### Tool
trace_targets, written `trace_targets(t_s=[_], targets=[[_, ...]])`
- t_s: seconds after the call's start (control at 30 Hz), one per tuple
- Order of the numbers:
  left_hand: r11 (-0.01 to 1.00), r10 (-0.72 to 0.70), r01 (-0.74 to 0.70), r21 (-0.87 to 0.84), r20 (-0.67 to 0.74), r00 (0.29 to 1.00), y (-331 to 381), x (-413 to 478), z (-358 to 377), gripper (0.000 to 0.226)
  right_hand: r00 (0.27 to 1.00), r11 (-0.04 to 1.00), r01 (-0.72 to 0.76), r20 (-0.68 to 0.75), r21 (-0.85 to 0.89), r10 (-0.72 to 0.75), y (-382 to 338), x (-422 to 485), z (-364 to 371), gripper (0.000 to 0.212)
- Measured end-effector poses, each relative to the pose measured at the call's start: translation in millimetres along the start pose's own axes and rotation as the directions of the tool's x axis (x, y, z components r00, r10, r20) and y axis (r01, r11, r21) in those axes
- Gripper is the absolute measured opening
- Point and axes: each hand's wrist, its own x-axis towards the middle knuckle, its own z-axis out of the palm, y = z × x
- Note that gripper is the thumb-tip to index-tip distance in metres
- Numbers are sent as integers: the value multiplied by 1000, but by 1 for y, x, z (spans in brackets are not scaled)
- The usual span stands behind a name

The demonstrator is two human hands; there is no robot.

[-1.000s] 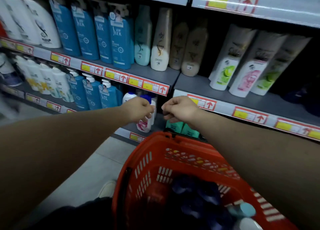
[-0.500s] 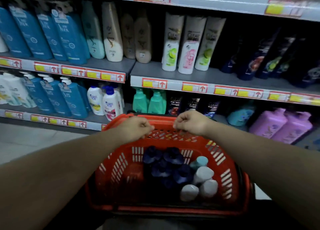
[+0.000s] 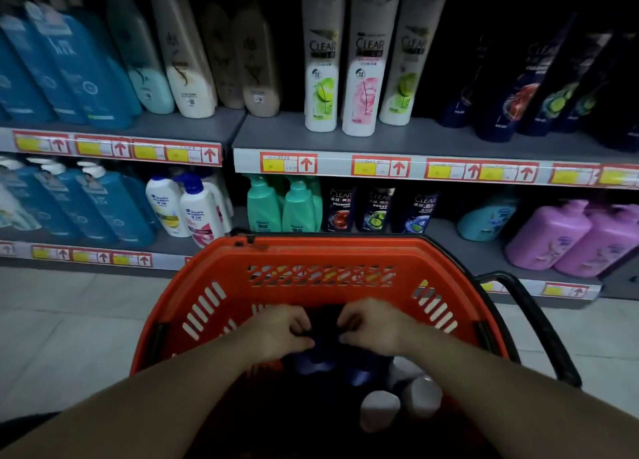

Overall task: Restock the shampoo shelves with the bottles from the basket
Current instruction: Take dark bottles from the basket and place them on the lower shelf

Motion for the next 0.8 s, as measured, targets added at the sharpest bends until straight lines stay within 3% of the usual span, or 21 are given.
trace_targets(t_s=[0.1,0.27,0.53,0.73,0.8], targets=[[998,6,-10,68,55,998,-2,9,17,37,1000,1000,9,29,-14,-9,8,5,17,24],[977,42,-57,205,73,996,0,22,29,31,999,999,20,29,32,-21,7,13,33,13],[919,144,-166,358,87,986,4,19,20,27,999,1000,12,36,23,-13,4,16,38,25],[885,262,-229,406,-25,965,19,-2,-3,25,993,995,94,-72,37,-91,-2,9,31,35],[895,291,-243,373,-77,954,25,-11,-18,25,988,980,124,-114,154,-107,-5,5,28,46]])
